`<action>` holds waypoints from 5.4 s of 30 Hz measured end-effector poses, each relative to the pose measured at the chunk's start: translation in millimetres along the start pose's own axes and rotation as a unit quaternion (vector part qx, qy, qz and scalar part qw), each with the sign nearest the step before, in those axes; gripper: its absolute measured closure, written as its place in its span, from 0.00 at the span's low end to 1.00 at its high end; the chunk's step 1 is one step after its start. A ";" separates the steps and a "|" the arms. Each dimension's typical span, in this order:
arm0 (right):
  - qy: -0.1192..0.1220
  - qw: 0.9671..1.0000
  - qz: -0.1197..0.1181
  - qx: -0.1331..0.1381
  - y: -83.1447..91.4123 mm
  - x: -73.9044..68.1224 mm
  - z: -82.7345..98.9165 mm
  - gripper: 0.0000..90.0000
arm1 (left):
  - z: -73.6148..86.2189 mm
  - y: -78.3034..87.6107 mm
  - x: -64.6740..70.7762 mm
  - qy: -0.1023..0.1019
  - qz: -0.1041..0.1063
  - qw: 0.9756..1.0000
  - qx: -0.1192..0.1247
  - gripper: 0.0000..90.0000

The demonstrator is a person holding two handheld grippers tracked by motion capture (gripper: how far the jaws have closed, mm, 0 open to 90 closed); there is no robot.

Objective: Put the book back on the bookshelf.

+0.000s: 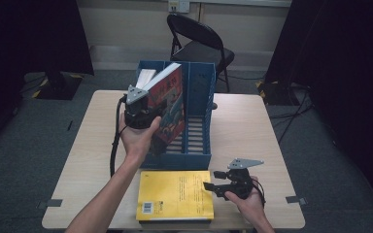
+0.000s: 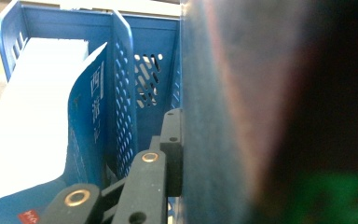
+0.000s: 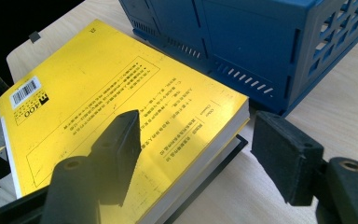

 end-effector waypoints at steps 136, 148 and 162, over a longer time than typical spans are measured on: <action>0.002 1.000 -0.009 -0.013 -6.2 -1.7 4.5 0.35 | -2.4 -14.7 -11.2 0.005 0.090 0.984 -0.157 0.65; 0.006 1.000 -0.009 -0.018 -8.0 -3.2 5.2 0.35 | -3.8 -32.0 -4.0 0.015 0.093 0.958 -0.270 0.62; 0.004 1.000 -0.008 -0.018 -7.2 -2.4 5.9 0.35 | -4.9 -42.8 0.0 0.027 0.084 0.922 -0.377 0.60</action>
Point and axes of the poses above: each handheld gripper's, and its own axes: y roughly backward along the jaws, z roughly out of its underside, x roughly to its right, the point moved 6 cm from there along -y, roughly forward along the jaws, and after that the axes turned 11 degrees about -y, right-handed, at the moved point
